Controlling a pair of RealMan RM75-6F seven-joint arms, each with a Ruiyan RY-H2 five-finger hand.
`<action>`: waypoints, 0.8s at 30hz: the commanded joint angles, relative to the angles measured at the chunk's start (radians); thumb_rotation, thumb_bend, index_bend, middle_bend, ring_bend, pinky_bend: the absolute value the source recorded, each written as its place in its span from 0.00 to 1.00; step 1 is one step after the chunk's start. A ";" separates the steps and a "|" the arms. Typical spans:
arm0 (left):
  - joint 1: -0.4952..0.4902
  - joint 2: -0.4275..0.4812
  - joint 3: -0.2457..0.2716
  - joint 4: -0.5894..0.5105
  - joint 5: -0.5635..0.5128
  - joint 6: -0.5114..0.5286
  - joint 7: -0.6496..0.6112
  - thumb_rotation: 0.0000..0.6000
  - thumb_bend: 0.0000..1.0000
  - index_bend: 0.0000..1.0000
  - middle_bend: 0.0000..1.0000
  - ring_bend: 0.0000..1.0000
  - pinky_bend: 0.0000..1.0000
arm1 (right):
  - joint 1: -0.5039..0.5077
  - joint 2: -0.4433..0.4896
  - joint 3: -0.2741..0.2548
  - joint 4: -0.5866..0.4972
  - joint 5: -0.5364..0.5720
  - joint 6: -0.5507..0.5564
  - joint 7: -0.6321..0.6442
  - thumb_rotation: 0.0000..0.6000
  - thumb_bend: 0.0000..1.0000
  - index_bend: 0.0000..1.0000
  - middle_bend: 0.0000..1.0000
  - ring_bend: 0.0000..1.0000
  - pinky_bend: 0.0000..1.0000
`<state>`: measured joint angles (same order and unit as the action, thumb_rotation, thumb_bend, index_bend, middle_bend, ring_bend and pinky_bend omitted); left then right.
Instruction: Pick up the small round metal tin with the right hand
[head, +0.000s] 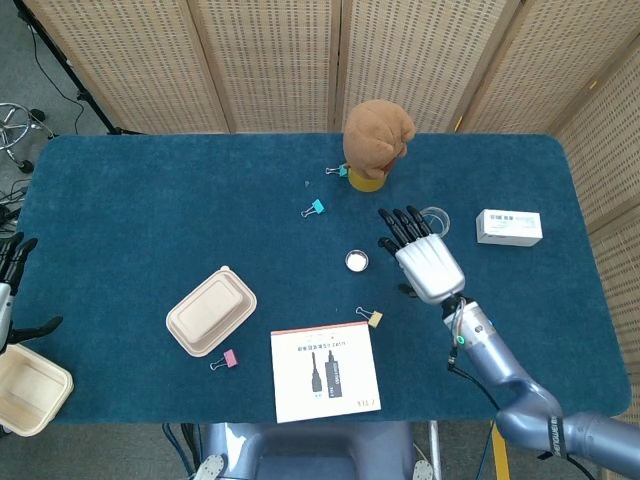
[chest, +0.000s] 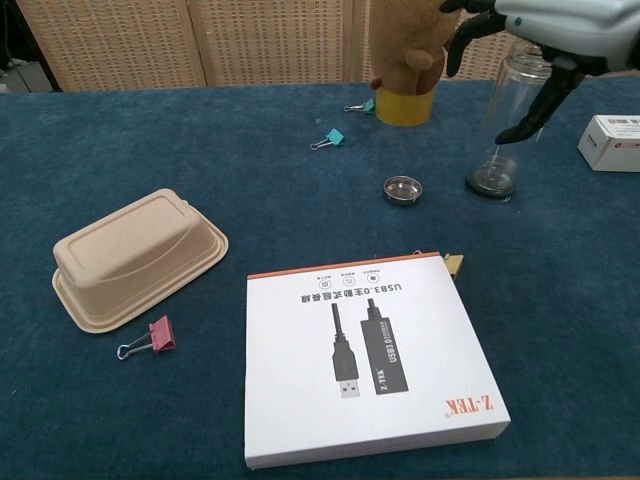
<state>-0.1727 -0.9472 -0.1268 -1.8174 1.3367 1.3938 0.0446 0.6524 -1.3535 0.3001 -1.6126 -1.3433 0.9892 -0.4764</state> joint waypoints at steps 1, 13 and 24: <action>-0.001 -0.003 0.001 -0.002 -0.001 0.000 0.008 1.00 0.00 0.00 0.00 0.00 0.00 | 0.054 -0.085 0.010 0.091 0.051 -0.034 -0.048 1.00 0.10 0.35 0.00 0.00 0.00; -0.002 -0.001 0.001 -0.001 -0.011 -0.004 0.006 1.00 0.00 0.00 0.00 0.00 0.00 | 0.180 -0.310 -0.001 0.412 0.162 -0.121 -0.037 1.00 0.15 0.39 0.00 0.00 0.00; -0.014 0.002 -0.006 0.006 -0.042 -0.033 -0.005 1.00 0.00 0.00 0.00 0.00 0.00 | 0.225 -0.412 0.006 0.595 0.220 -0.185 0.094 1.00 0.32 0.45 0.00 0.00 0.00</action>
<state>-0.1851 -0.9449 -0.1320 -1.8121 1.2961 1.3618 0.0386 0.8688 -1.7491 0.3006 -1.0375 -1.1378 0.8209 -0.4133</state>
